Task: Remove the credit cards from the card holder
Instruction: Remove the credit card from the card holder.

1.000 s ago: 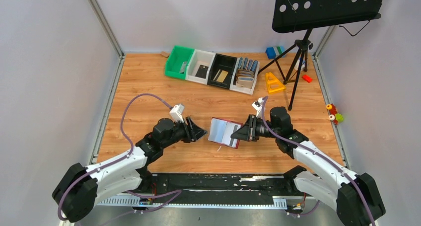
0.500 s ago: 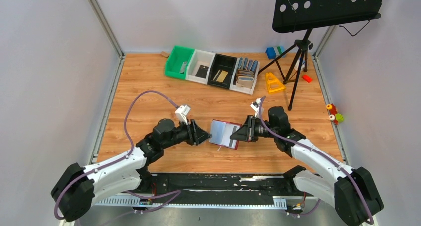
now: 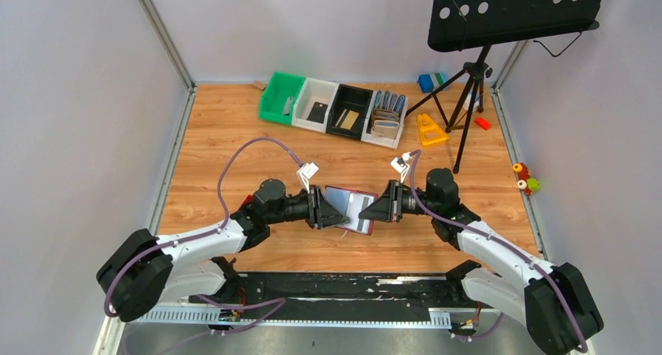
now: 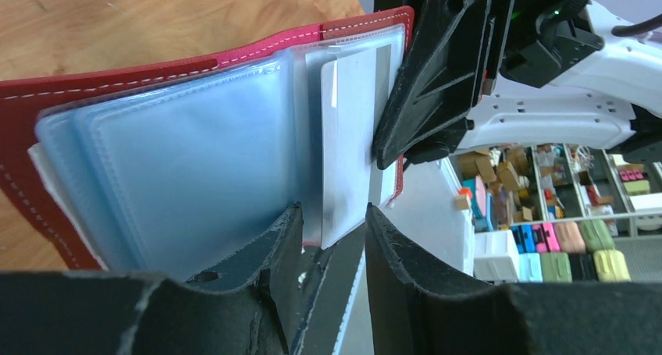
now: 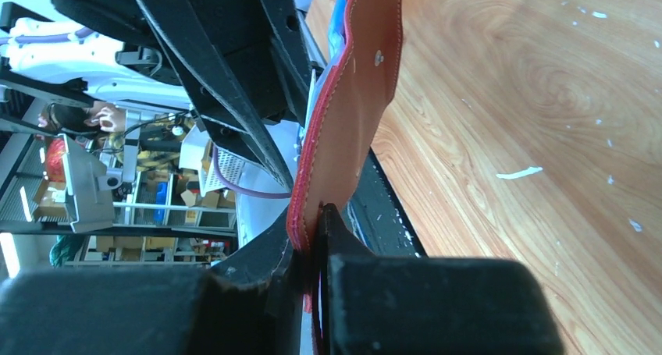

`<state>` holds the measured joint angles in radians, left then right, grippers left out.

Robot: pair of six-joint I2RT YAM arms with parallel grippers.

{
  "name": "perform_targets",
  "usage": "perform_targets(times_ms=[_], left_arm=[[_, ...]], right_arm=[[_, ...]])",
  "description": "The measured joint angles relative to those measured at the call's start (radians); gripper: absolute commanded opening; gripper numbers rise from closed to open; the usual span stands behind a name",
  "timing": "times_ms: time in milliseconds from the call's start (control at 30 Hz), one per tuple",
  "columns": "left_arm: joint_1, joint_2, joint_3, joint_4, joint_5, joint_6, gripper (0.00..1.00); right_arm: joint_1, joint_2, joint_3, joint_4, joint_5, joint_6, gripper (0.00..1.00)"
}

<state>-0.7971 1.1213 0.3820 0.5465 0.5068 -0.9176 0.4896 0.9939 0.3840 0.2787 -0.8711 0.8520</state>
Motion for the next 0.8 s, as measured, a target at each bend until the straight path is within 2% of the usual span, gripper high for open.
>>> perform_targets(times_ms=[200,267,333,367,433,500,633,700,767,800], left_arm=[[0.000,0.027,0.008,0.056,0.068,-0.035,0.18],[0.001,0.031,0.008,0.084,0.082,-0.050,0.10],[0.003,0.031,0.008,0.101,0.095,-0.060,0.02],[0.005,0.031,0.008,0.105,0.098,-0.066,0.00],[0.006,0.031,0.008,0.124,0.105,-0.073,0.00],[0.009,0.031,0.007,0.140,0.107,-0.076,0.00],[0.032,0.031,-0.004,0.158,0.110,-0.090,0.00],[0.042,0.031,-0.014,0.172,0.113,-0.100,0.00],[0.048,0.031,-0.022,0.187,0.115,-0.108,0.00],[0.052,0.031,-0.024,0.196,0.117,-0.114,0.00]], right_arm=[[0.000,0.005,-0.013,0.100,-0.050,0.056,0.01],[-0.002,0.013,-0.016,0.127,-0.065,0.069,0.08],[-0.003,0.017,-0.021,0.146,-0.075,0.082,0.21],[-0.006,0.018,-0.023,0.152,-0.077,0.085,0.24],[-0.007,0.018,-0.026,0.157,-0.077,0.092,0.32],[-0.006,0.018,-0.027,0.164,-0.077,0.097,0.33],[-0.007,0.011,-0.032,0.177,-0.074,0.101,0.29],[-0.007,0.006,-0.038,0.181,-0.072,0.102,0.20],[-0.009,0.005,-0.042,0.183,-0.072,0.105,0.07],[-0.011,0.005,-0.043,0.183,-0.071,0.108,0.03]])
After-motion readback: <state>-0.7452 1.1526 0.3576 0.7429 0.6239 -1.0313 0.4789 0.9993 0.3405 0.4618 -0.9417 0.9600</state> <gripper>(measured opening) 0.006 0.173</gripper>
